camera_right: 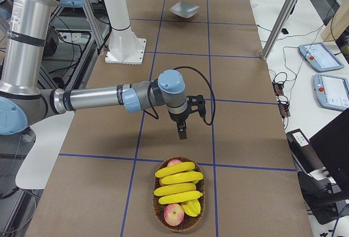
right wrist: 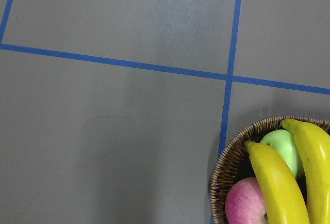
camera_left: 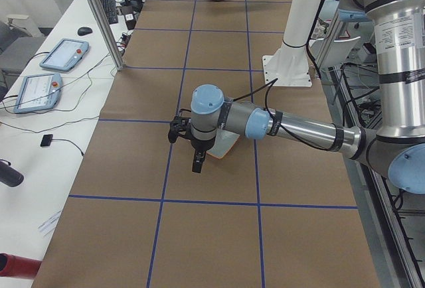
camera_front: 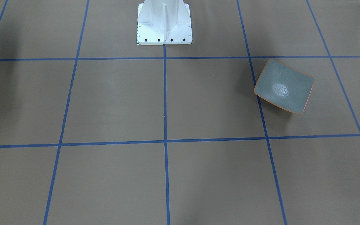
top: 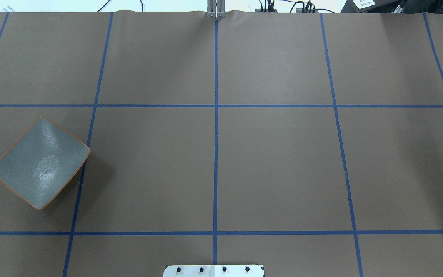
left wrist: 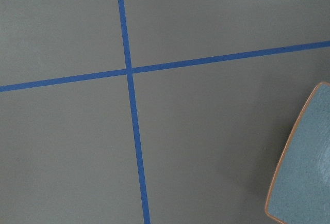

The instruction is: Transfer all bananas from basket to plate

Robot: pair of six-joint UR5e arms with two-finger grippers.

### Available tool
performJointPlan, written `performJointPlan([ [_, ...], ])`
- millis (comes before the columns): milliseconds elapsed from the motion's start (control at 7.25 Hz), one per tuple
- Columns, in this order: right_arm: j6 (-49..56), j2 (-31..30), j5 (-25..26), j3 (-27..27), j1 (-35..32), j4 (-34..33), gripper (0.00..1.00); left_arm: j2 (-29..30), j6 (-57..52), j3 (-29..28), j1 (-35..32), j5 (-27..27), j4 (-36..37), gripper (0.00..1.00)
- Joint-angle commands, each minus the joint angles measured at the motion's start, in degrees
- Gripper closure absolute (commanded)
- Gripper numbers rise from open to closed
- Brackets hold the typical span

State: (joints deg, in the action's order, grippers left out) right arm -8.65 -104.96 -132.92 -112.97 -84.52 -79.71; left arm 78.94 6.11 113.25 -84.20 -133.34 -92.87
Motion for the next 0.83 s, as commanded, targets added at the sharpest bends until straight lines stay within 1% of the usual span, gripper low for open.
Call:
performJointPlan([
  [0, -0.66, -0.16, 0.03, 0.21, 0.05, 0.43, 0.00, -0.02, 0.48, -0.56, 0.35, -0.25, -0.03, 0.00],
  [276, -0.23, -1.30, -0.24, 1.00, 0.05, 2.09, 0.00, 0.07, 0.57, -0.66, 0.35, -0.42, 0.49, 0.01],
  [414, 0.03, -1.48, -0.32, 2.48, 0.05, 4.80, 0.00, 0.16, 1.18, -1.09, 0.35, -0.34, 0.76, 0.01],
  [552, 0.21, -3.04, -0.24, 2.84, 0.05, 7.87, 0.00, 0.07, 1.28, -1.18, 0.35, -0.34, 0.76, 0.01],
  [690, 0.21, -5.84, -0.41, 3.80, 0.05, 12.43, 0.00, -0.02, 1.28, -1.18, 0.35, -0.25, 0.50, 0.00],
])
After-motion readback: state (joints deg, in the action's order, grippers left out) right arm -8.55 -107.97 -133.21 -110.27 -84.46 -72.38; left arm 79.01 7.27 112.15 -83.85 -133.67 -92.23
